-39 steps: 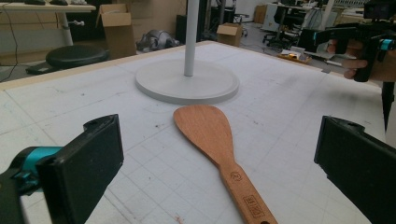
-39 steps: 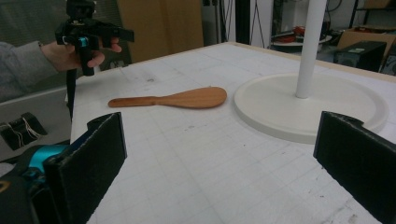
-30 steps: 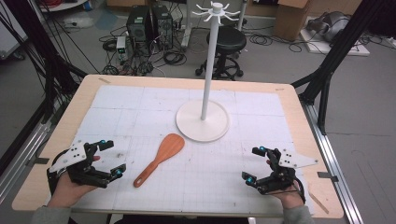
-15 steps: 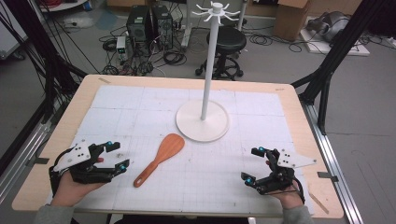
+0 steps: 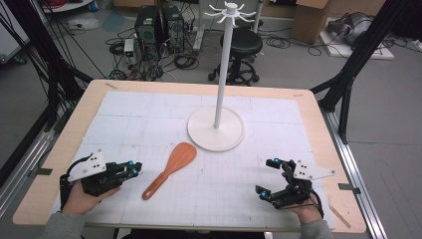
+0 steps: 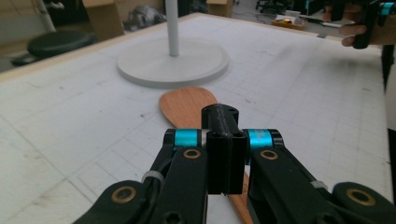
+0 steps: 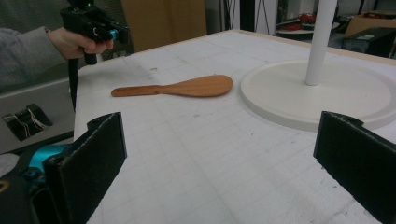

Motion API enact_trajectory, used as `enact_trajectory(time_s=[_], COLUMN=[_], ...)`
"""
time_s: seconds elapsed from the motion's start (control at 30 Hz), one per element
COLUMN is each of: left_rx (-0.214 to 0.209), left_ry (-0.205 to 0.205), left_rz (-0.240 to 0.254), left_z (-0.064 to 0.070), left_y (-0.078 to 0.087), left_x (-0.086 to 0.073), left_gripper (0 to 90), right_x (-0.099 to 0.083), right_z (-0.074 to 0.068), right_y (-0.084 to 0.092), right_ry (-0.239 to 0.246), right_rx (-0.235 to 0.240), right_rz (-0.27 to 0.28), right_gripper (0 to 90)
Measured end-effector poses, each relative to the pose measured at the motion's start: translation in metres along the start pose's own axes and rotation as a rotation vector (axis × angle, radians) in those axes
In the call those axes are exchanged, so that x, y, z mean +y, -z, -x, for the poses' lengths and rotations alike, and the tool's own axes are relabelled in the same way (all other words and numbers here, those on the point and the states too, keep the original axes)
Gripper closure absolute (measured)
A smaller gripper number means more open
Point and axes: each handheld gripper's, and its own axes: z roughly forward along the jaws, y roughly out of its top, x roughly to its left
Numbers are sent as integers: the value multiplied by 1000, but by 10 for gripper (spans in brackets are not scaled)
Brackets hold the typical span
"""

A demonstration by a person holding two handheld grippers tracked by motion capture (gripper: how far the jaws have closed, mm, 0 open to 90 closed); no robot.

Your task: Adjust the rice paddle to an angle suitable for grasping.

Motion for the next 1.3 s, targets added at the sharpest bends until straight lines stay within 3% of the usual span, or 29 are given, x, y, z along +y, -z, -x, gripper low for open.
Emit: enact_trajectory(time_s=[0.43, 0.6, 0.7, 0.97, 1.17, 1.3], left_rx=[-10, -110, -141, -146, -154, -154], left_ry=[11, 23, 14, -44, -42, -21], left_rz=[-38, -67, -86, -89, -153, -158], left_z=[-4, -4, -3, -2, -6, -7], left_y=[-13, -29, -39, -67, -90, -98], left_x=[1, 10, 15, 27, 30, 31], left_gripper=[896, 896, 896, 896, 896, 896], right_x=[-1, -1, -1, -1, -2, -2], right_z=[0, 0, 0, 0, 0, -1], right_y=[-1, -1, -1, -1, -2, -2], right_ry=[3, 2, -1, -4, 4, 2], right_rx=[2, 4, 5, 7, 10, 9], right_rz=[-10, -15, -17, -20, -21, -21], right_gripper=[11, 11, 11, 11, 11, 11])
